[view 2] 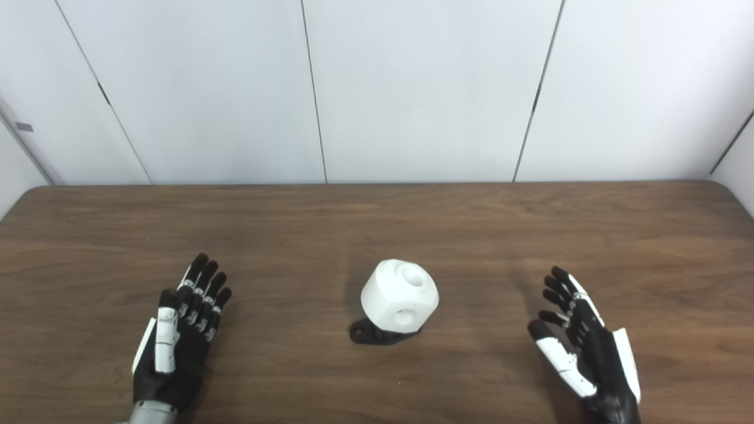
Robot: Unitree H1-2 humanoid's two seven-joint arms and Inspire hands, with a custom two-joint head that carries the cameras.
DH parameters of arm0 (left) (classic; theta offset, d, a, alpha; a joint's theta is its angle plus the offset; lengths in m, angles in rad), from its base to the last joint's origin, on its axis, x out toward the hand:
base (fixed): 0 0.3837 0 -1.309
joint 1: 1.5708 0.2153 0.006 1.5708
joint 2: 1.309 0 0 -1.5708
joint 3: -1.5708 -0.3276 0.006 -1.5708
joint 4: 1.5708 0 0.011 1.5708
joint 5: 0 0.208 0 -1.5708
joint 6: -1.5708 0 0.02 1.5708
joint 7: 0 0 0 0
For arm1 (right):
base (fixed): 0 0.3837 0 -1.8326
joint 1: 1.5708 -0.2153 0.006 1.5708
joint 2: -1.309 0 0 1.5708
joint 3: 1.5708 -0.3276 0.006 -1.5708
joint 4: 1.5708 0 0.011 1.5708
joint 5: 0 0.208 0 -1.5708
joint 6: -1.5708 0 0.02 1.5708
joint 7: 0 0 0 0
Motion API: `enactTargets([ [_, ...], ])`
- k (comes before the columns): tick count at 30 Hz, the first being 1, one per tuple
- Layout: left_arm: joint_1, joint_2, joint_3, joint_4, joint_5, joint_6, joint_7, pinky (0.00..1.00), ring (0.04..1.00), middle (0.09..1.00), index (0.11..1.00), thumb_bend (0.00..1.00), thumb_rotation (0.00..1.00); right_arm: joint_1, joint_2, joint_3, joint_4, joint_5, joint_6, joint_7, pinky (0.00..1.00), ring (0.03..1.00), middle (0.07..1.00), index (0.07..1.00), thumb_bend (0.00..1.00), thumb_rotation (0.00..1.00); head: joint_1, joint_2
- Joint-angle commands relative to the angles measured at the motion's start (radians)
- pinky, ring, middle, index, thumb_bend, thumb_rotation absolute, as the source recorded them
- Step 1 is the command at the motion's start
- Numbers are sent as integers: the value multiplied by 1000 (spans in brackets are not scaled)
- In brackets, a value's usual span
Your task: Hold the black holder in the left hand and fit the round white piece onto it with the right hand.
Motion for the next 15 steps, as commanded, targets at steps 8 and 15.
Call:
enactTargets([
  [8,-21,15,-17,-4,-8,-34,4,1000,1000,1000,1000,744,767,-33,-11,-13,13,-22,-60,-12,714,840,865,877,665,668,0,-3],
  [15,-22,20,-23,0,-11,-39,4,1000,1000,1000,1000,761,752,-46,-13,-8,33,-102,-88,-32,729,815,849,863,656,721,-1,-6],
])
